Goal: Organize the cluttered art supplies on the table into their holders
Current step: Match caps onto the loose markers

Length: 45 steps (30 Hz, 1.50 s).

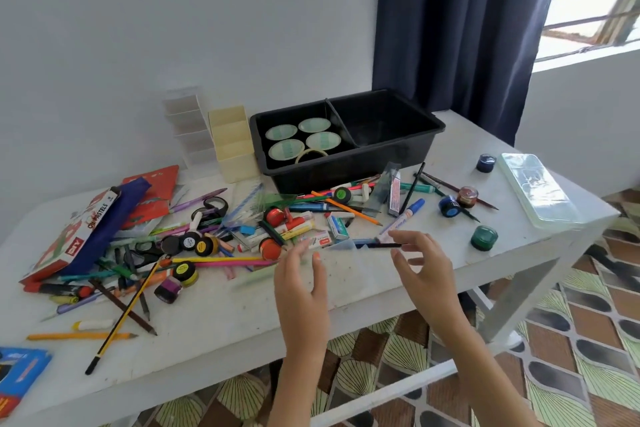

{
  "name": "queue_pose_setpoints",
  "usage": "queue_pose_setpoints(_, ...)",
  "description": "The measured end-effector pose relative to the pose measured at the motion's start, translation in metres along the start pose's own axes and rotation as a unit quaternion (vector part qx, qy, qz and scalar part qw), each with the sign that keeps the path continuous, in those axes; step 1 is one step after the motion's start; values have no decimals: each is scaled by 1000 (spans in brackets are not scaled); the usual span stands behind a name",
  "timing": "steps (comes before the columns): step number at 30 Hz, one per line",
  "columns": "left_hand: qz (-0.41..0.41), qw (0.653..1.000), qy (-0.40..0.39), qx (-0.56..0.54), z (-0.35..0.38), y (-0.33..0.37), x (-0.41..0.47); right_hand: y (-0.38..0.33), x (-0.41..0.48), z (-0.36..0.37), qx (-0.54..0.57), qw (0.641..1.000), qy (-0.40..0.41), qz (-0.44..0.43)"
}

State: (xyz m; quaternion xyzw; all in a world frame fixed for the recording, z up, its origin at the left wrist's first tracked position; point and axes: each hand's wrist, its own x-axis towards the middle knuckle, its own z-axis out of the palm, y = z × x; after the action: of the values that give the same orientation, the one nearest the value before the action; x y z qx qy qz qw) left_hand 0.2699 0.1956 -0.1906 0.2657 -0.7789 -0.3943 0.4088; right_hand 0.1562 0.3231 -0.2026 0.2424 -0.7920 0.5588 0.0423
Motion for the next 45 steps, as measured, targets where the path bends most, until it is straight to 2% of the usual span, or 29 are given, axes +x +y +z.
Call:
queue_pose_setpoints(12, 13, 990, -120, -71, 119, 68, 7, 49, 40, -94, -67, 990, 121, 41)
queue_pose_setpoints(15, 4, 985, -163, -65, 157, 79, 12, 70, 49, -112, -123, 986, 85, 73)
queue_pose_setpoints(19, 21, 978, -207, -2, 201, 84, 23, 91, 54, -127, -146, 982, -15, 118)
queue_pose_setpoints(22, 50, 972, -220, 65, 226, 77, 33, 101, 55, -130, -155, 980, -64, 103)
queue_pose_setpoints(28, 37, 954, -267, 134, 254, 62, 40, 110, 61, -133, -153, 984, -52, 76)
queue_pose_setpoints(33, 15, 974, -204, 100, 254, 68, 36, 109, 61, -134, -71, 993, -22, 89)
queue_pose_setpoints(36, -41, 985, -164, 32, 241, 79, 32, 104, 62, -132, 21, 994, -23, 107)
queue_pose_setpoints(38, -134, 975, -157, -84, 231, 84, 27, 99, 63, -128, 73, 991, -24, 106)
queue_pose_setpoints(41, -297, 906, -145, -265, 206, 89, 19, 84, 63, -114, 111, 986, -48, 114)
queue_pose_setpoints(42, -319, 894, -143, -282, 197, 89, 18, 79, 63, -107, 121, 984, -59, 118)
queue_pose_setpoints(45, -304, 910, -118, -257, 169, 83, 16, 66, 58, -82, 158, 975, -92, 122)
